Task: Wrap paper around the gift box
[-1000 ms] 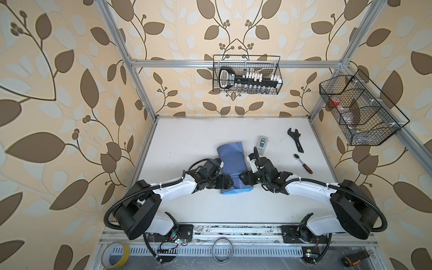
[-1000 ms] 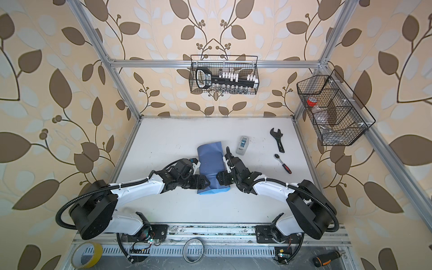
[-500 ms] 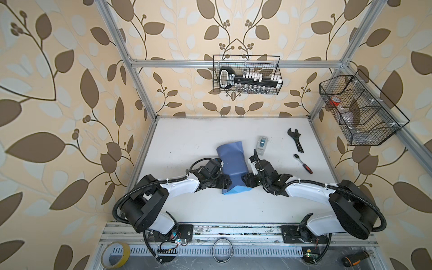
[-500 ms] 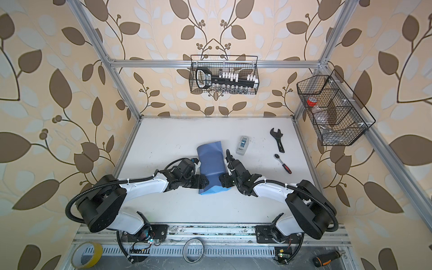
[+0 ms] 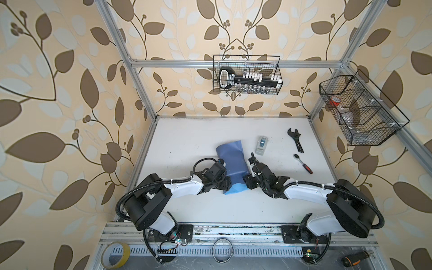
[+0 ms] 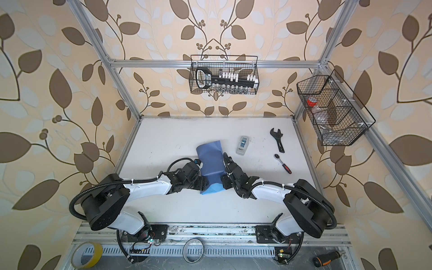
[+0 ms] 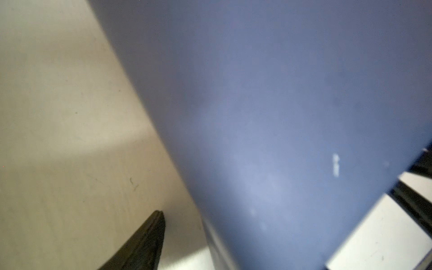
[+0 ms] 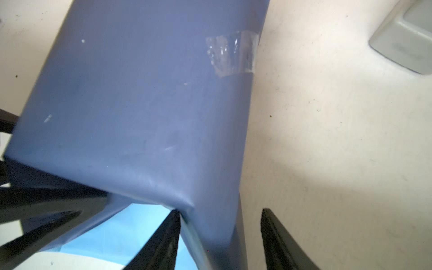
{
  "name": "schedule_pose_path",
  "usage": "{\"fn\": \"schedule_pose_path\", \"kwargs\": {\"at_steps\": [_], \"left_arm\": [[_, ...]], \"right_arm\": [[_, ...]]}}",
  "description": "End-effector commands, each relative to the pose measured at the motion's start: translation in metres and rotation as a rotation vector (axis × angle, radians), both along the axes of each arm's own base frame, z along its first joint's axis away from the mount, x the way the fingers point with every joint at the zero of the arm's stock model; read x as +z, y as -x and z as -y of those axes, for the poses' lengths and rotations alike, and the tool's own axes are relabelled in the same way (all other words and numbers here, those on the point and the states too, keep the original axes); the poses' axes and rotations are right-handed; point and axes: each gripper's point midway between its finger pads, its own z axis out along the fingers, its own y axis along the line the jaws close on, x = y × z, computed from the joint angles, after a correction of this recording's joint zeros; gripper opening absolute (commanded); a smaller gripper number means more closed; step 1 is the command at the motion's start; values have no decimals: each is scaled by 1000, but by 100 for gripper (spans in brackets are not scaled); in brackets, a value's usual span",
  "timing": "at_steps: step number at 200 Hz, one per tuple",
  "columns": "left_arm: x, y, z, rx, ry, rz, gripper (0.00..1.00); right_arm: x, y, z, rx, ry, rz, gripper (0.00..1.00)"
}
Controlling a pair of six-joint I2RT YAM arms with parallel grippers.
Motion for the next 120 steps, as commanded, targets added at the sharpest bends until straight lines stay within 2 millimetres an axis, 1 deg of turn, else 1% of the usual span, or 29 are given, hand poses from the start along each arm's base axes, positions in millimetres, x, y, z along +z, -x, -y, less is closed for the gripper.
{"fn": "schedule_pose_path", "kwargs": {"at_steps": [1,56,87,120], "left_arm": [[10,-7,-5,38,-41,75,66],[11,-6,-3,58,-85,123,55],[6,-7,-8,99,-118,131,50],[7,-11,-13,144,-127,153,46]], "right_arm": [[-6,0,8,-12,55,29,54],[-6,2,7,-13,68,48,50],[-7,4,7,-24,86,62,48],[-5,7,4,-38,77,75,47]]}}
